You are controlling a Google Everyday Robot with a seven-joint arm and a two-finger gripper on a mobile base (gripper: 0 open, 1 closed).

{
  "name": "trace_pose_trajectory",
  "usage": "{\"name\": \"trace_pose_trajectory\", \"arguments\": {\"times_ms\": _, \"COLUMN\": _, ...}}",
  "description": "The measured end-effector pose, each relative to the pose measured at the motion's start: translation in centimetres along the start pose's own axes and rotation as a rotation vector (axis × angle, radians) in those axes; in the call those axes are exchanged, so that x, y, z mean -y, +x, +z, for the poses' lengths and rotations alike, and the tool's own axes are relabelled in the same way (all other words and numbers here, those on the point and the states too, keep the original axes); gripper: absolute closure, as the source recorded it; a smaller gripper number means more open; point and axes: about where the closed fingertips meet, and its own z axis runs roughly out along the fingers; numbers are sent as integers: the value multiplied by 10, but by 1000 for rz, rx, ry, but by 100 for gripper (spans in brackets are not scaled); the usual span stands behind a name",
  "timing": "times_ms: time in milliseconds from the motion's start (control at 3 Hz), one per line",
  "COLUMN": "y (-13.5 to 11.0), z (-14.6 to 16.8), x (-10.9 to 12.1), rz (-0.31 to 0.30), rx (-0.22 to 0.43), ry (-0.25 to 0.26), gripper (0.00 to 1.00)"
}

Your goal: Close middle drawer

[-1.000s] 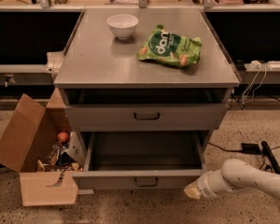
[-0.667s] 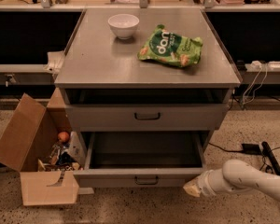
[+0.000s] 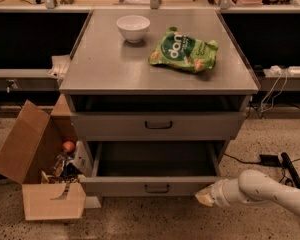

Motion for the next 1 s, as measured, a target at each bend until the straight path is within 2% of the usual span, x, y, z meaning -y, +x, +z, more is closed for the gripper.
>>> {"name": "trace_pose_trajectory", "arguments": {"times_ms": 667, "y": -18, "z": 5, "x": 13, "rz": -12, "rx": 57, "ry": 7, "gripper": 100}}
{"name": "trace_pose_trajectory", "arguments": {"times_ms": 1000, "y": -36, "z": 29, "x": 3, "rz": -28, "rx": 119, "ry": -58, "gripper": 100}}
